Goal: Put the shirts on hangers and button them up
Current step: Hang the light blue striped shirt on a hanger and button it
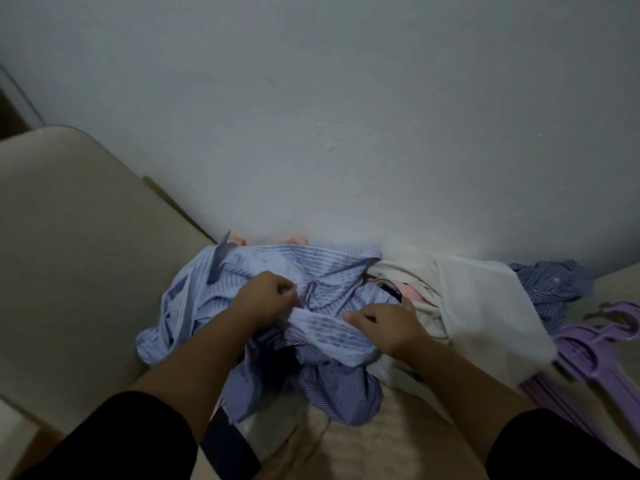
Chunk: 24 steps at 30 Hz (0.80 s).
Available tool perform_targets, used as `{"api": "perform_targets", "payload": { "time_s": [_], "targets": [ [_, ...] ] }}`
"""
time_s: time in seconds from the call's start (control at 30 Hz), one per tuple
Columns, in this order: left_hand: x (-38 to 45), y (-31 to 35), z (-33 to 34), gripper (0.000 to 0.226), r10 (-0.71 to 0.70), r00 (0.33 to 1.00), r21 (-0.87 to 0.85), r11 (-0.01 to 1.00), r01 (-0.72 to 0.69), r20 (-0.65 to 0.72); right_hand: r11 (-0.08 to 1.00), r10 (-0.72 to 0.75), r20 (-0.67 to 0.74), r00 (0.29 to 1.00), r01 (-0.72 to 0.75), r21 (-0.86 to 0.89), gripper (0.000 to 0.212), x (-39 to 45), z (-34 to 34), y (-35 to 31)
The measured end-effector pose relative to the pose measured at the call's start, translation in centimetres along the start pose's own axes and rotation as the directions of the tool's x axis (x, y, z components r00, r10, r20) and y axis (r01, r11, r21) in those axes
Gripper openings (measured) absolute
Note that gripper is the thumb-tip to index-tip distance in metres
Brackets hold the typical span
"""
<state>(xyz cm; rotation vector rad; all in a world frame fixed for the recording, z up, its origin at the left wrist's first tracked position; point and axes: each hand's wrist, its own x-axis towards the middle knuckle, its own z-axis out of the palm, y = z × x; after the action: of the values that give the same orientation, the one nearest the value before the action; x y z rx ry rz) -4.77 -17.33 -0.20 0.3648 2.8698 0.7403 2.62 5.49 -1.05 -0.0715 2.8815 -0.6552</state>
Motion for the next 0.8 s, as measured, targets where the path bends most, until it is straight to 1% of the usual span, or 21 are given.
{"api": "perform_targets", "payload": {
  "time_s": [0.07,0.17,0.23,0.27,0.33,0.4,0.43,0.5,0.57,0.6,0.67,0.7,0.8],
  "targets": [
    [0.0,-1.8,-0.9,0.028,-0.010,0.993,0.054,0.998,0.016,-0.119,0.999,-0.029,-0.067,0.997,0.031,0.039,0.046,0.5,0.1,-1.1],
    [-0.1,-4.6,-1.8,0.041,-0.145,0.969,0.113,0.979,0.169,-0.199,0.984,-0.115,-0.142,0.983,0.133,0.119,0.038,1.4,0.7,-3.1],
    [-0.2,-6.3,-2.0,0.058,-0.218,0.948,0.061,0.969,0.238,-0.231,0.956,-0.182,-0.210,0.961,0.222,0.190,0.033,1.9,1.0,-4.6],
    [-0.3,-7.1,-2.2,0.062,-0.249,0.938,0.025,0.965,0.262,-0.242,0.948,-0.202,-0.211,0.956,0.245,0.203,0.034,2.3,1.4,-5.5],
    [-0.4,-7.9,-2.3,0.060,-0.283,0.921,0.002,0.956,0.294,-0.267,0.943,-0.220,-0.197,0.955,0.260,0.209,0.035,2.9,2.0,-6.6],
    [-0.3,-9.0,-2.3,0.059,-0.341,0.900,-0.038,0.938,0.344,-0.273,0.938,-0.234,-0.203,0.951,0.275,0.209,0.037,3.7,2.8,-7.7],
    [-0.2,-9.6,-2.5,0.058,-0.386,0.889,-0.066,0.922,0.382,-0.248,0.935,-0.235,-0.210,0.949,0.279,0.217,0.037,4.0,3.1,-8.3],
    [-0.3,-10.3,-3.0,0.057,-0.456,0.878,-0.149,0.888,0.436,-0.148,0.929,-0.231,-0.215,0.949,0.281,0.242,0.035,4.6,3.8,-9.2],
    [-0.6,-10.5,-3.8,0.051,-0.455,0.889,-0.225,0.873,0.433,-0.054,0.927,-0.219,-0.211,0.953,0.271,0.260,0.034,4.9,4.1,-10.1],
    [-0.9,-10.1,-4.3,0.049,-0.441,0.897,-0.242,0.875,0.419,-0.041,0.925,-0.219,-0.216,0.952,0.273,0.264,0.033,4.9,4.2,-10.5],
    [-1.5,-9.4,-5.2,0.045,-0.422,0.901,-0.294,0.877,0.379,-0.099,0.915,-0.217,-0.235,0.948,0.281,0.289,0.031,4.6,4.2,-11.3],
    [-1.7,-8.9,-5.6,0.042,-0.403,0.904,-0.333,0.880,0.340,-0.142,0.908,-0.211,-0.239,0.948,0.281,0.313,0.031,4.3,4.0,-11.7],
    [-2.6,-6.3,-7.4,0.034,-0.331,0.920,-0.388,0.892,0.232,-0.211,0.875,-0.194,-0.246,0.950,0.281,0.395,0.029,3.1,2.8,-13.2]
  ]
}}
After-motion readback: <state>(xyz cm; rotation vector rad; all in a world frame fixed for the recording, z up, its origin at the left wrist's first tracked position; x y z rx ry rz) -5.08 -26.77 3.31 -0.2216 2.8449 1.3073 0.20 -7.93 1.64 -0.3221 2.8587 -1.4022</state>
